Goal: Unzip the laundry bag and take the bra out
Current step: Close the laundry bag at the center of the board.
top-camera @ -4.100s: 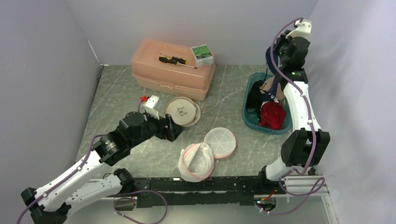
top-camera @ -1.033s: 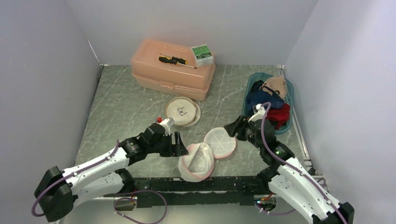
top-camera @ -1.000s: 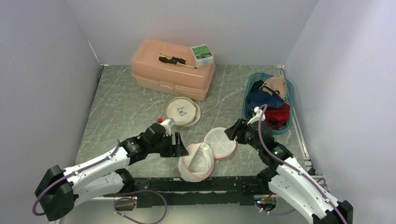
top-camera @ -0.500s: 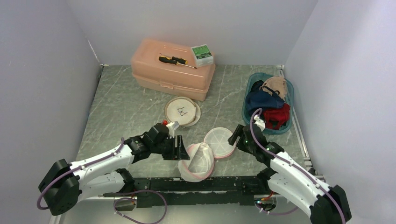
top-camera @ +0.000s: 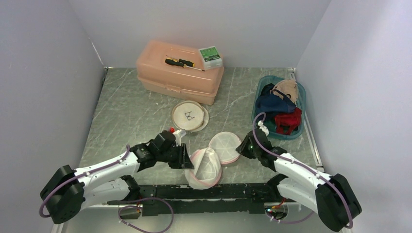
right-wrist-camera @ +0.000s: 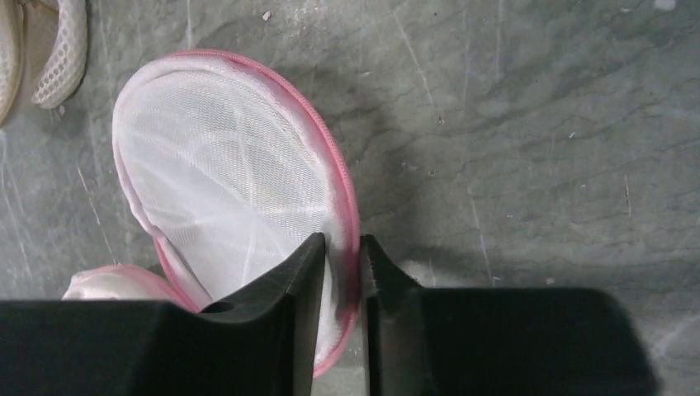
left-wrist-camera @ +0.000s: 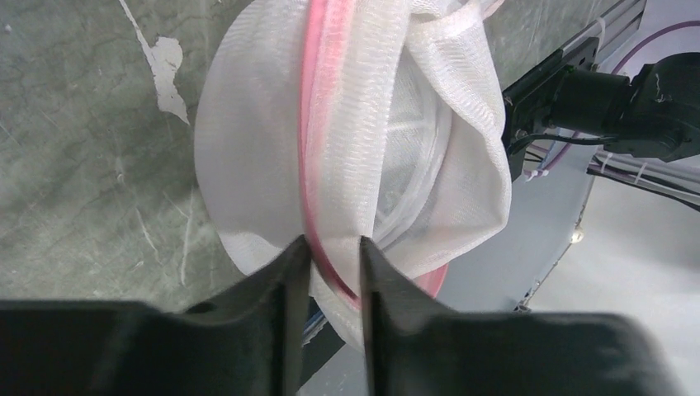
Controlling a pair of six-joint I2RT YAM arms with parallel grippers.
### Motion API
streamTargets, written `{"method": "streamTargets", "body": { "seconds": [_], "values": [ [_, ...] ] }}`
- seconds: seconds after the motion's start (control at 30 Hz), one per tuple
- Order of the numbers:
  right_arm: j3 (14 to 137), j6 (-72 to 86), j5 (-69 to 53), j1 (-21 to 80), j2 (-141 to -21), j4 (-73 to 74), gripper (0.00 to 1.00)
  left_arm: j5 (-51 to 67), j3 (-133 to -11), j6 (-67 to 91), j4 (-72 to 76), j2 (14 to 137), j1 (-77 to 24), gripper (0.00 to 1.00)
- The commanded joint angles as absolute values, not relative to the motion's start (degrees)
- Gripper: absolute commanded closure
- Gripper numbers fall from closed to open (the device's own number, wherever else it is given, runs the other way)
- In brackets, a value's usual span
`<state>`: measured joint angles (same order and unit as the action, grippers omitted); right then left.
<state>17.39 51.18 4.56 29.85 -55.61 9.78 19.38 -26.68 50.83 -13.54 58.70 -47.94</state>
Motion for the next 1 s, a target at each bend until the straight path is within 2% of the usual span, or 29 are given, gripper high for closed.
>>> {"method": "streamTargets", "body": {
  "seconds": [0.0, 0.13, 0.23, 0.43, 0.73, 0.83, 0.97],
  "values": [
    [17.3, 50.9, 3.6, 30.1, -52.3, 6.8, 0.82, 20.2, -26.7, 51.1, -11.3, 58.3, -48.5, 0.73],
    [21.6, 45.6, 6.5, 31.1, -44.6, 14.7, 1.00, 19.0, -26.5, 51.3, -11.0, 55.4, -48.7, 0.87],
    [26.0, 41.5, 7.9, 32.3, -39.2, 20.3, 1.00, 17.6, -27.2, 50.7, -11.3, 52.7, -48.8, 0.97],
    [35.2, 32.9, 3.4, 33.2, -30.0, 22.5, 1.00, 12.9, -34.4, 45.5, -17.6, 49.1, -48.8, 0.97],
    [58.8, 23.1, 3.2, 33.2, -36.2, 31.7, 1.00, -3.0, -52.6, 35.5, -31.4, 51.6, -48.8, 0.97],
    [59.4, 21.5, 3.4, 33.2, -36.7, 32.6, 1.00, -6.4, -52.7, 35.3, -30.6, 53.3, -48.7, 0.97],
    [54.5, 21.8, 3.0, 33.2, -36.7, 31.8, 1.00, -6.7, -48.9, 35.9, -27.5, 56.8, -48.7, 0.97]
  ]
}}
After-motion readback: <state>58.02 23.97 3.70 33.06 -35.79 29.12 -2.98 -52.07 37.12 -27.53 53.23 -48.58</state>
